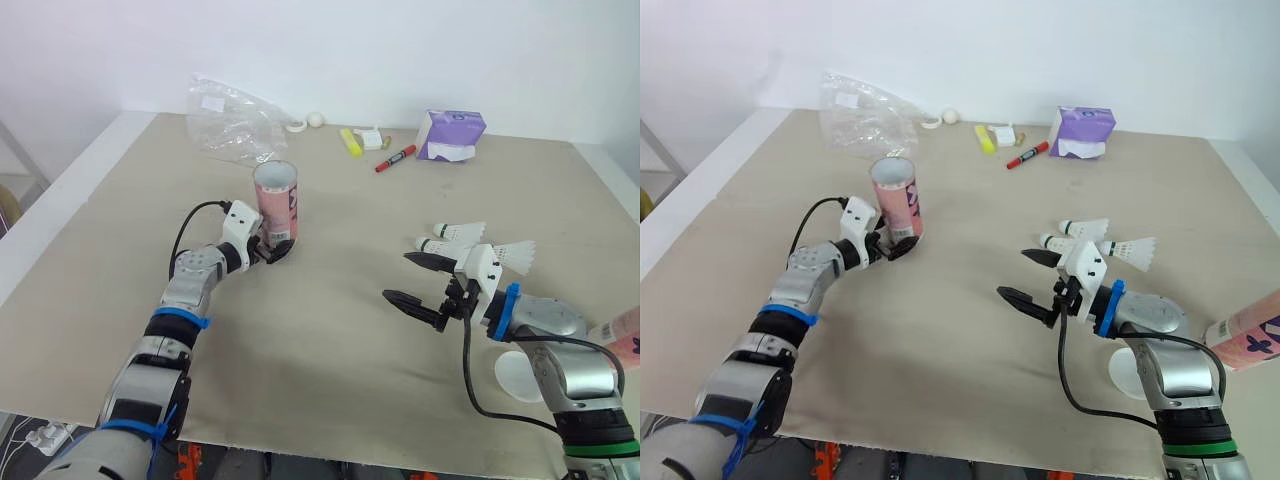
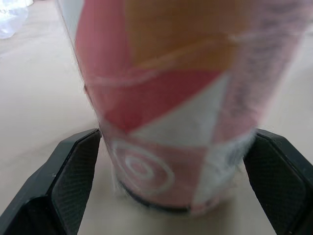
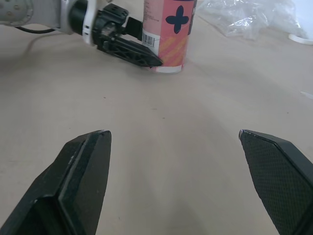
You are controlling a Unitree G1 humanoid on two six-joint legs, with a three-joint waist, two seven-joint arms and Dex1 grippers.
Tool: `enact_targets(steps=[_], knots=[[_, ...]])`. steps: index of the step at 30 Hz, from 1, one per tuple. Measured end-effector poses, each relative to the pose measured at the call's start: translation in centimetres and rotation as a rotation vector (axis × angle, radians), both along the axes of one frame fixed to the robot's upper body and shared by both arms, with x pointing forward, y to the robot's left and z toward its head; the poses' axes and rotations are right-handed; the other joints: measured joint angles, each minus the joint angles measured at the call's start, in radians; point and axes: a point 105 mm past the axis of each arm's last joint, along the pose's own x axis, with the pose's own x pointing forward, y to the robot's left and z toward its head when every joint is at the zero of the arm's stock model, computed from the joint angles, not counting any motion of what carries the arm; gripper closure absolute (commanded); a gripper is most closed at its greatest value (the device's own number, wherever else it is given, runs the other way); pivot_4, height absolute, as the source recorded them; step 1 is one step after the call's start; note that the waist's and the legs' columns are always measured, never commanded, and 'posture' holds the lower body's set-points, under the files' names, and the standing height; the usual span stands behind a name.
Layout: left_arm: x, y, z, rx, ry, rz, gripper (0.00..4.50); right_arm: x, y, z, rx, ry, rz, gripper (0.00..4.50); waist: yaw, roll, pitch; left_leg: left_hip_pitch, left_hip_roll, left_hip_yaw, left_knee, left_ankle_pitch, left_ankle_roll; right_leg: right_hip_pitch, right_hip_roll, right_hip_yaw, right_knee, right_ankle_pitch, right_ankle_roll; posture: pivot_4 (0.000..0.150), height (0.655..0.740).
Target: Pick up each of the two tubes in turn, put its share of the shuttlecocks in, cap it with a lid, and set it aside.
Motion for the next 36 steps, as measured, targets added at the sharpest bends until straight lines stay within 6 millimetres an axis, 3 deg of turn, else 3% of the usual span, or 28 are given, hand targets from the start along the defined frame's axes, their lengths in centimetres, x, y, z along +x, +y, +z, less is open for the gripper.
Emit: enact_targets(steps=[15, 18, 20, 36], knots=[[0.76, -0.38, -0.59, 0.004, 0.008, -0.004, 0.0, -0.25, -0.16, -0.48, -0.001, 0.014, -0.008, 0.03, -0.001, 0.0, 0.0, 0.0, 0.0, 0.0, 0.0, 0.0, 0.0, 0.0, 0.0, 0.0, 0.0, 0.0, 0.0, 0.15, 0.74], [0.81, -0.16, -0.33, -0.008, -0.013, 0.003, 0.82, -0.26, -0.14, -0.43, 0.001, 0.01, -0.007, 0.0, -0.001, 0.0, 0.0, 0.0, 0.0, 0.0, 0.0, 0.0, 0.0, 0.0, 0.0, 0.0, 0.0, 0.0, 0.0, 0.15, 0.74], [0.83, -0.03, -0.2, -0.016, -0.023, 0.008, 1.6, -0.27, -0.05, -0.41, 0.008, 0.01, -0.005, 0.0, -0.001, 0.0, 0.0, 0.0, 0.0, 0.0, 0.0, 0.0, 0.0, 0.0, 0.0, 0.0, 0.0, 0.0, 0.0, 0.15, 0.74], [0.21, -0.37, 0.26, -0.004, -0.065, -0.062, 1.6, -0.74, 0.42, -0.11, 0.027, 0.001, 0.021, 0.0, -0.001, 0.0, 0.0, 0.0, 0.0, 0.0, 0.0, 0.0, 0.0, 0.0, 0.0, 0.0, 0.001, 0.0, 0.0, 0.15, 0.74]])
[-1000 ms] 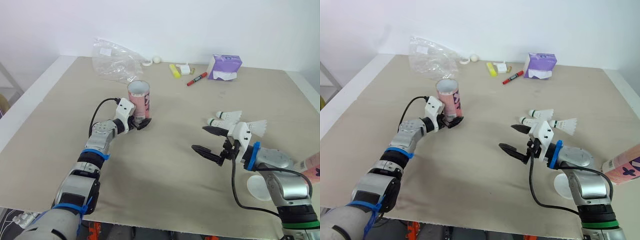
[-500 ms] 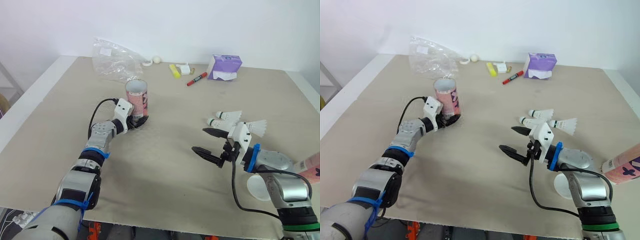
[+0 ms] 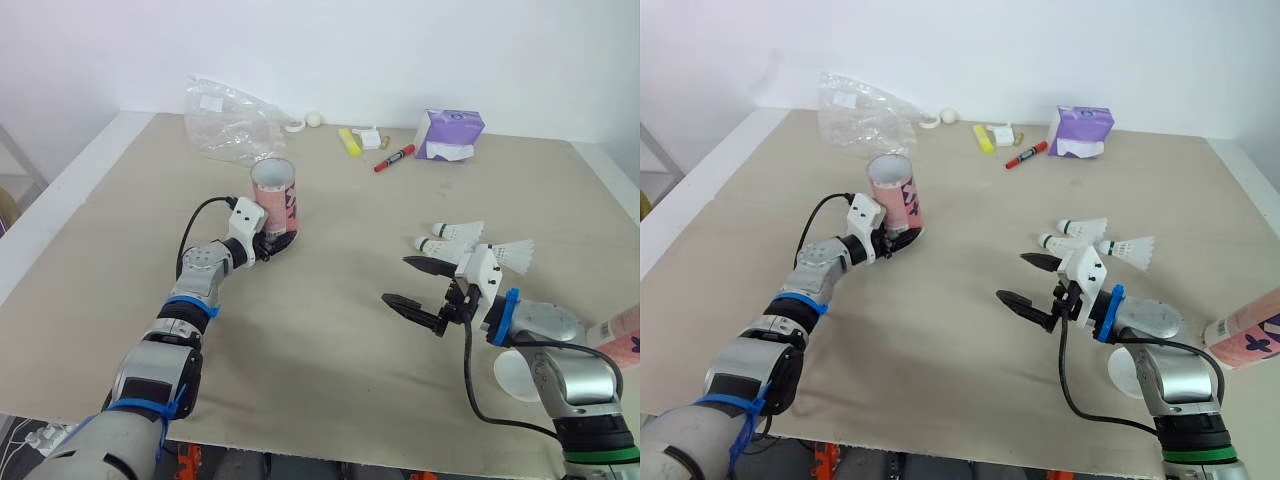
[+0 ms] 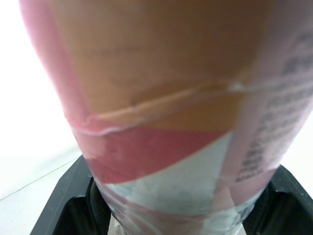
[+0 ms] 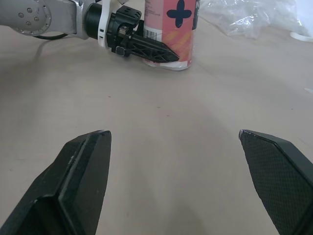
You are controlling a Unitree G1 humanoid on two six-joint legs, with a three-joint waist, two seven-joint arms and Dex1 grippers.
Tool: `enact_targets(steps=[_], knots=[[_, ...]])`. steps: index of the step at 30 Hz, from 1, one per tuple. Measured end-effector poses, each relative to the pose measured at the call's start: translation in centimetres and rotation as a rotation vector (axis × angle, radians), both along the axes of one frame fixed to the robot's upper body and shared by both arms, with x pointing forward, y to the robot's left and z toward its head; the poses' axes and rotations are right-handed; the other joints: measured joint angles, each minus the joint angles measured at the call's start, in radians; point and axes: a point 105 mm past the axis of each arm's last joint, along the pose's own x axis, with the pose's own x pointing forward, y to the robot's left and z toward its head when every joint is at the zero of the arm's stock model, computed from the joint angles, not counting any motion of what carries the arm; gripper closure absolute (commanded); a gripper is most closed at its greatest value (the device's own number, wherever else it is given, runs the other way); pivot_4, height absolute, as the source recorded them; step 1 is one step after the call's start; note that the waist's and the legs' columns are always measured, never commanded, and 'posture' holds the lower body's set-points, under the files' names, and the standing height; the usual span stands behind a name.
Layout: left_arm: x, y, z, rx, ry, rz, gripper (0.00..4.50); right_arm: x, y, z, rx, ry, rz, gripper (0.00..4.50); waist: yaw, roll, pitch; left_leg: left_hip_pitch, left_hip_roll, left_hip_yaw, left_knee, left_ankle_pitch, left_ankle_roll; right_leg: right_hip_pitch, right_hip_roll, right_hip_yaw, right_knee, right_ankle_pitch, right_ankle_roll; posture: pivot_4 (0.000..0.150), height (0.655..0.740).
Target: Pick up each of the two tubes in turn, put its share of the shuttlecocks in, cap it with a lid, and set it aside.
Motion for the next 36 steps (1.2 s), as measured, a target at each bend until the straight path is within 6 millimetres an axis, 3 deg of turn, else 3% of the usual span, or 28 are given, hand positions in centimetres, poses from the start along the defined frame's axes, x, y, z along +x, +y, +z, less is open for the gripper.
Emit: enact_targets(steps=[6, 12, 22, 36], knots=[[-3.1, -1.3, 0.5, 0.108, -0.081, -0.226, 1.6, -1.4, 0.9, 0.9, 0.047, -0.007, 0.059, 0.0, 0.0, 0.0, 0.0, 0.0, 0.0, 0.0, 0.0, 0.0, 0.0, 0.0, 0.0, 0.0, 0.0, 0.0, 0.0, 0.15, 0.74], [-7.4, -2.3, -0.2, 0.262, -0.05, -0.465, 1.6, -3.3, 1.3, 1.1, 0.041, 0.003, 0.104, 0.0, -0.001, 0.0, 0.0, 0.001, 0.001, 0.0, 0.001, 0.0, 0.0, 0.001, 0.0, 0.0, 0.001, 0.0, 0.0, 0.15, 0.74], [-11.9, -4.7, -0.1, 0.458, 0.015, -0.739, 1.6, -5.9, 2.3, 1.0, 0.048, 0.037, 0.19, 0.0, -0.001, 0.0, 0.0, 0.002, 0.003, 0.0, 0.001, 0.002, 0.001, 0.001, 0.002, 0.0, 0.002, -0.001, 0.004, 0.15, 0.74], [-13.5, -5.5, 0.7, 0.766, 0.057, -0.881, 1.6, -6.9, 1.6, 0.5, 0.019, 0.065, 0.185, 0.0, -0.001, 0.0, 0.0, 0.002, 0.004, 0.0, 0.002, 0.002, 0.001, 0.001, 0.004, 0.0, 0.002, -0.001, 0.003, 0.15, 0.74]])
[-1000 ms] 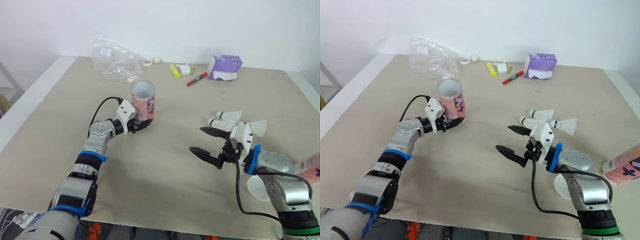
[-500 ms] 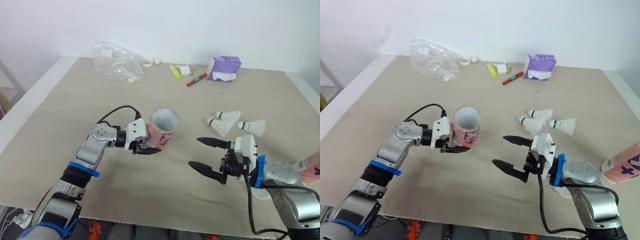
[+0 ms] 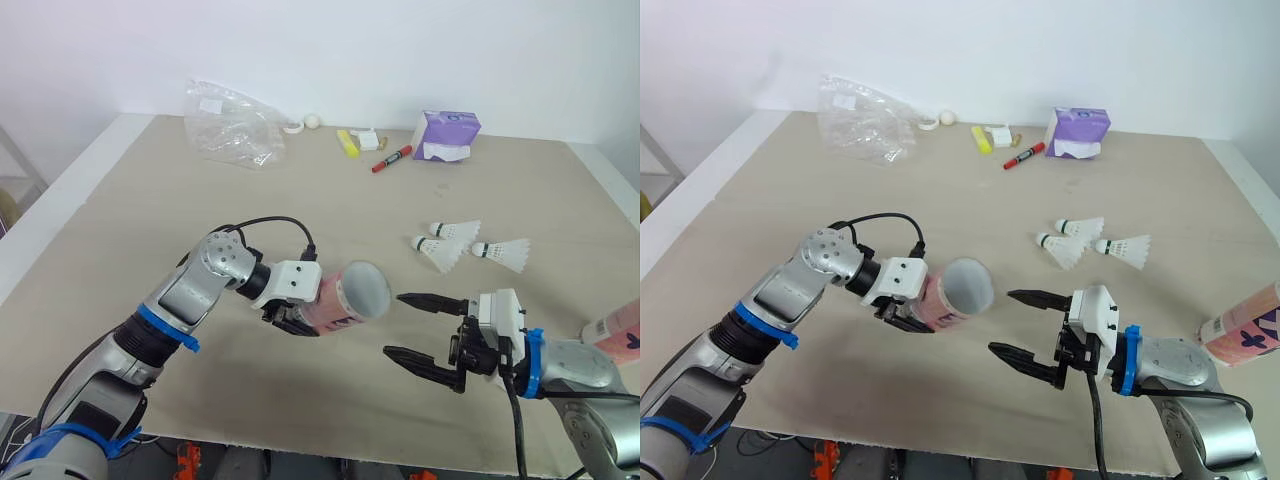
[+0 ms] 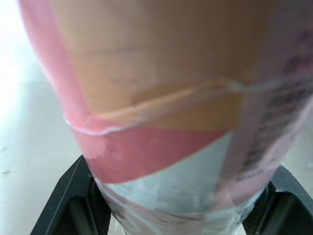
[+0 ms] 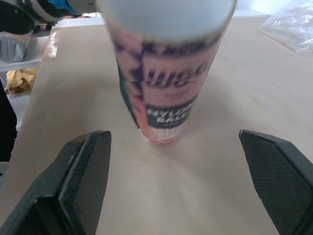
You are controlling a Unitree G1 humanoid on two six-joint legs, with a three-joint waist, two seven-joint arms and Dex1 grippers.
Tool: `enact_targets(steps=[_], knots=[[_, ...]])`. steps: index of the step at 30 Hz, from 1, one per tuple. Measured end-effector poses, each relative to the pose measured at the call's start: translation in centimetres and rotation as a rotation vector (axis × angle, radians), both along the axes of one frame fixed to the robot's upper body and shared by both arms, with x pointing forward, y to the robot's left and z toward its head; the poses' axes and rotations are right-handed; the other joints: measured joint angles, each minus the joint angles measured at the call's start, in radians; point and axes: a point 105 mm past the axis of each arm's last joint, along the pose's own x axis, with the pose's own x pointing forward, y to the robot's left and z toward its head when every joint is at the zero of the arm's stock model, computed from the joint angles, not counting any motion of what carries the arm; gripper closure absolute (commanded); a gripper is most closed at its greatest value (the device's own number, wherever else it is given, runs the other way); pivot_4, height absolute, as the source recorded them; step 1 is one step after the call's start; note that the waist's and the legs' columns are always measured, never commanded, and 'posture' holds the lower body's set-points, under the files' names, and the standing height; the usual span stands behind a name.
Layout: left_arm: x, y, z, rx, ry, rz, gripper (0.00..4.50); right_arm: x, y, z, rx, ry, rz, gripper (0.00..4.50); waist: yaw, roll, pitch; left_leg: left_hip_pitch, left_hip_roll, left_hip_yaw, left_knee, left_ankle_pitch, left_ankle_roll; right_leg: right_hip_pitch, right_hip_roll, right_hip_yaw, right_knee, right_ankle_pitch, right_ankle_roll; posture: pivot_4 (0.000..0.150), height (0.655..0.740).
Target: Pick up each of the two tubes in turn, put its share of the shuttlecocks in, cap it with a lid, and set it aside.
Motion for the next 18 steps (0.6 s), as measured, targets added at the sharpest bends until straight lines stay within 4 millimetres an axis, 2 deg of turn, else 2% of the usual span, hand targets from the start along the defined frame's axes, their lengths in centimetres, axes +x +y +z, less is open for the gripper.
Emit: enact_targets(steps=[14, 18], knots=[[-0.4, -0.4, 0.2, 0.105, -0.019, -0.03, 1.6, 0.3, 0.0, 0.2, 0.014, 0.008, -0.027, 0.0, 0.0, 0.0, 0.0, 0.0, 0.0, 0.0, 0.0, 0.0, 0.0, 0.0, 0.0, 0.0, 0.0, 0.0, 0.0, 0.15, 0.74], [-0.1, -0.4, 0.3, 0.124, -0.022, -0.037, 1.6, -0.1, 0.1, 1.0, 0.07, 0.031, -0.028, 0.0, -0.001, 0.0, 0.0, 0.001, 0.0, 0.0, 0.0, 0.0, 0.0, 0.001, 0.0, 0.0, 0.0, 0.0, 0.0, 0.15, 0.74]])
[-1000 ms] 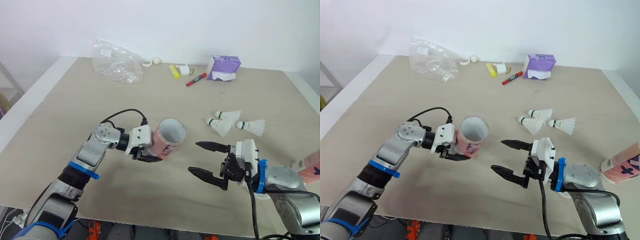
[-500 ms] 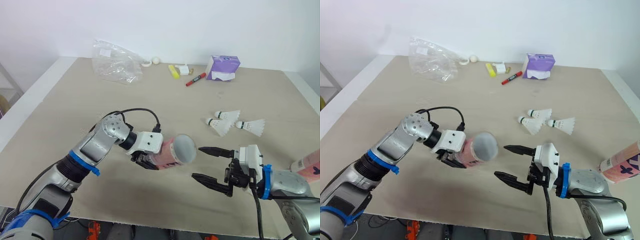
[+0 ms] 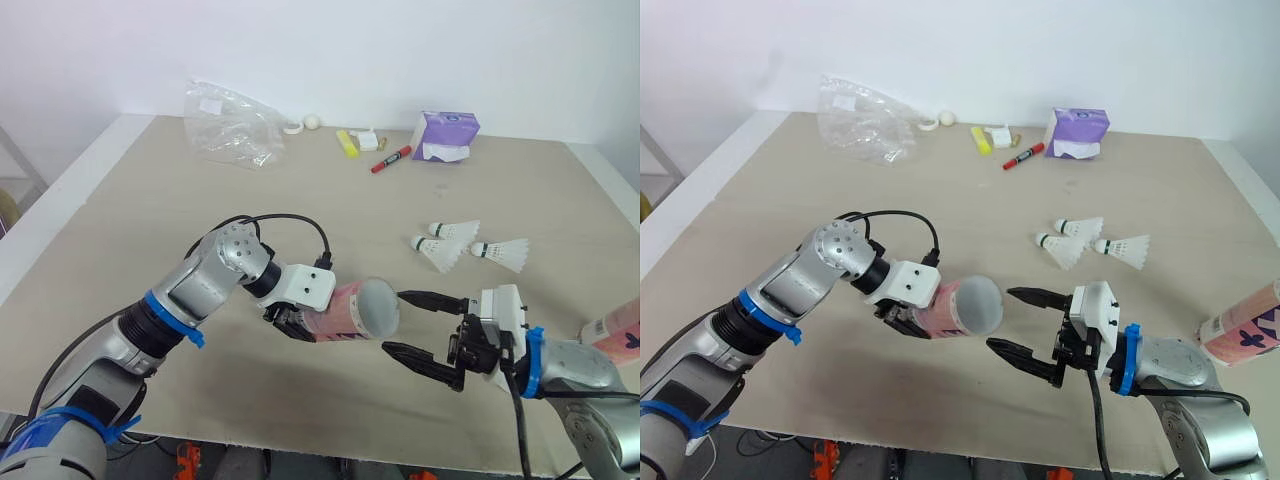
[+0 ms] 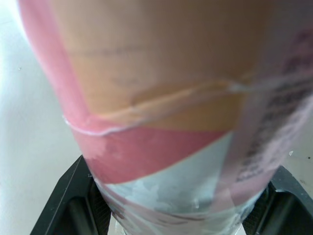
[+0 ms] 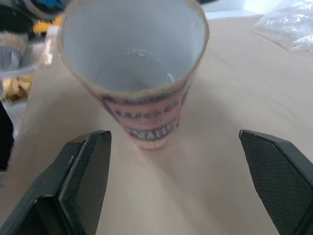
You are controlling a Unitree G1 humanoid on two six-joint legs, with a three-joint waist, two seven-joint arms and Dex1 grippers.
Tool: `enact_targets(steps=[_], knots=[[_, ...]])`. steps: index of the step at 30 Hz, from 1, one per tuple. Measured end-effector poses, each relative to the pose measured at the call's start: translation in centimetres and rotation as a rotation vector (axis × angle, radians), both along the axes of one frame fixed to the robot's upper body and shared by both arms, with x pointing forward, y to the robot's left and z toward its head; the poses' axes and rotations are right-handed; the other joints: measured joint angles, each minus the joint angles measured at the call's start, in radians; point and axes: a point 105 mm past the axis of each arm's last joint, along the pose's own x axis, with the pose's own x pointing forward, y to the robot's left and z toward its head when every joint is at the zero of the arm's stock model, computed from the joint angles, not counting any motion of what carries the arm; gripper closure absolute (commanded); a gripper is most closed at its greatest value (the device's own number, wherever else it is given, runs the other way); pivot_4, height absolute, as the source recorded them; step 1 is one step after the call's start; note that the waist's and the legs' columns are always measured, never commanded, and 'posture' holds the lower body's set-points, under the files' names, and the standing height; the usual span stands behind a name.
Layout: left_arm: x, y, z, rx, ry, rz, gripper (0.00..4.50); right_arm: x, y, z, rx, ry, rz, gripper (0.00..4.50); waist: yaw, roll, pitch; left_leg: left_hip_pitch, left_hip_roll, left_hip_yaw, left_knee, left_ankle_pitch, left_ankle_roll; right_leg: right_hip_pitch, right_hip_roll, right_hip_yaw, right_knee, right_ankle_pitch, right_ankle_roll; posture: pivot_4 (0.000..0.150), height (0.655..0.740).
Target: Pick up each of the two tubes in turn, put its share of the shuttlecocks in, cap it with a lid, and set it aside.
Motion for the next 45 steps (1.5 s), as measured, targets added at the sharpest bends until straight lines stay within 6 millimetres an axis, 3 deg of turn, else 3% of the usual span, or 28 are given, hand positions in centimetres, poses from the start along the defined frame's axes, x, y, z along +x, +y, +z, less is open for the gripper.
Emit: enact_targets(steps=[8, 14, 20, 27, 33, 41, 44, 45], knots=[[0.4, 0.2, 0.0, 0.011, 0.0, 0.002, 1.6, 1.0, -1.3, 0.7, 0.027, 0.001, -0.104, 0.0, -0.006, 0.0, 0.0, 0.001, 0.001, 0.0, 0.0, 0.003, 0.005, 0.0, 0.001, 0.0, 0.0, 0.002, -0.006, 0.15, 0.74], [0.5, 0.3, 0.0, 0.028, -0.001, 0.014, 1.6, 6.1, -5.6, -2.0, 0.042, 0.111, -0.495, 0.0, -0.013, 0.0, -0.001, 0.002, 0.001, 0.002, 0.0, 0.005, 0.007, 0.0, 0.001, 0.001, 0.0, 0.005, -0.007, 0.15, 0.74], [0.4, 0.3, 0.1, 0.032, 0.004, 0.021, 1.6, 8.7, -7.4, -2.8, 0.049, 0.132, -0.69, 0.0, -0.018, 0.001, -0.001, 0.001, 0.001, 0.001, 0.0, 0.005, 0.007, -0.001, 0.001, 0.001, 0.0, 0.004, -0.006, 0.15, 0.74], [0.4, 0.3, 0.1, 0.034, 0.006, 0.03, 1.6, 9.9, -7.4, -3.4, 0.063, 0.158, -0.726, 0.0, -0.019, 0.001, -0.001, 0.001, 0.001, 0.001, -0.001, 0.005, 0.007, -0.001, 0.001, 0.001, 0.0, 0.004, -0.006, 0.15, 0.74], [0.4, 0.3, 0.1, 0.032, 0.005, 0.037, 1.6, 11.4, -6.3, -3.4, 0.108, 0.179, -0.72, 0.0, -0.019, 0.002, -0.001, 0.001, 0.0, 0.002, 0.0, 0.005, 0.007, -0.001, 0.001, 0.002, 0.0, 0.005, -0.006, 0.15, 0.74], [0.3, 0.2, 0.1, 0.03, -0.002, 0.037, 1.6, 13.3, -6.7, -3.8, 0.133, 0.224, -0.774, 0.0, -0.02, 0.002, -0.001, 0.001, 0.0, 0.002, -0.001, 0.005, 0.007, -0.001, 0.001, 0.002, 0.0, 0.006, -0.004, 0.15, 0.74], [0.3, 0.2, 0.1, 0.028, -0.003, 0.039, 1.64, 14.2, -6.6, -3.8, 0.138, 0.241, -0.784, 0.73, -0.021, 0.002, -0.001, 0.001, 0.0, 0.002, 0.0, 0.006, 0.007, -0.001, 0.001, 0.002, 0.0, 0.006, -0.004, 0.15, 0.74], [0.3, 0.2, 0.1, 0.027, -0.004, 0.04, 1.64, 14.6, -6.5, -3.8, 0.139, 0.244, -0.785, 1.22, -0.021, 0.002, -0.001, 0.001, 0.0, 0.002, 0.0, 0.006, 0.007, -0.001, 0.001, 0.002, 0.0, 0.006, -0.004, 0.15, 0.74]])
